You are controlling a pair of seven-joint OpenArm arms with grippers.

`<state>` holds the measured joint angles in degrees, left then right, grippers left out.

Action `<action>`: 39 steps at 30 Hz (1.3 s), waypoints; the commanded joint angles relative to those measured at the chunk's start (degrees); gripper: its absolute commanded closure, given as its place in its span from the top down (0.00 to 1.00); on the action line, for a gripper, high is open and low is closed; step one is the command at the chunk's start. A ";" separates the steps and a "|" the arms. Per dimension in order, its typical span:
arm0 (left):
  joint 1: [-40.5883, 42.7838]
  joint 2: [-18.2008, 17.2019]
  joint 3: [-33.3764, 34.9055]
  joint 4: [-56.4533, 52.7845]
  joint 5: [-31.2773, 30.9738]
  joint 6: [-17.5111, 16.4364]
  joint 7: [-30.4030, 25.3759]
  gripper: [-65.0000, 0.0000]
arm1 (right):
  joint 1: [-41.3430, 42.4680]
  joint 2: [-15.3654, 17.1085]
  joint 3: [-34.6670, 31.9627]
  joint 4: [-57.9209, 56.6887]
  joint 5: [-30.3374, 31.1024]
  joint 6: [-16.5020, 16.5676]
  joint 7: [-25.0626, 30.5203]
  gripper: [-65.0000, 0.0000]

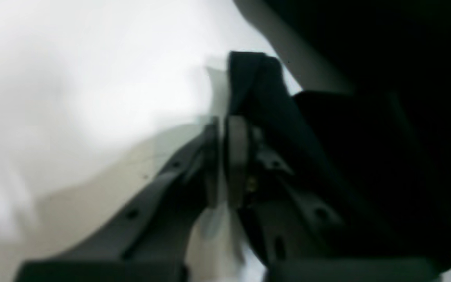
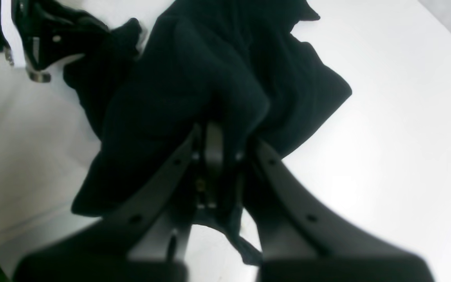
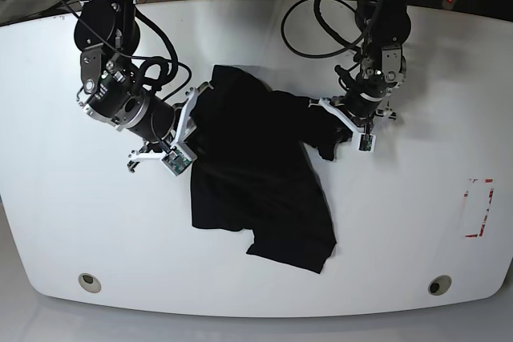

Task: Fold the T-shirt properly
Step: 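Reach both grippers to the black T-shirt and grasp its shoulder edges, then lift the shirt with both grippers and pull it apart to flip it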

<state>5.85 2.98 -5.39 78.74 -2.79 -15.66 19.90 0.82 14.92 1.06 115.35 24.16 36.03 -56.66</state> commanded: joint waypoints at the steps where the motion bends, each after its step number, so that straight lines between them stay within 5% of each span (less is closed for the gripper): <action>1: 0.53 -0.04 1.21 -0.10 0.98 -0.21 4.41 0.00 | 0.89 0.34 0.30 1.00 0.50 -0.12 1.50 0.00; 10: 3.25 -0.04 -1.69 14.32 0.81 -0.21 5.11 0.00 | 1.33 0.07 2.24 0.65 0.67 -0.12 1.32 0.00; 15: 3.60 -0.83 -3.10 24.16 0.81 -0.21 14.52 0.00 | 1.77 2.01 4.43 0.56 0.76 -0.12 1.41 0.00; 18: 3.60 -1.97 -5.56 27.24 0.81 -0.21 15.04 0.00 | 3.88 2.36 4.70 0.21 0.58 -0.12 1.41 0.00; 33: 1.32 -3.47 -7.23 29.61 0.72 -0.21 15.31 0.01 | 8.98 3.24 4.35 -1.46 0.58 -0.12 1.24 0.00; 39: 1.32 -2.68 -2.74 28.82 0.72 -0.30 15.31 0.01 | 7.66 1.48 4.35 -1.46 0.50 -0.12 1.32 0.00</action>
<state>7.81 0.16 -8.80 107.31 -1.39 -15.94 36.62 7.33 16.25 5.21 113.06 23.79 36.03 -56.93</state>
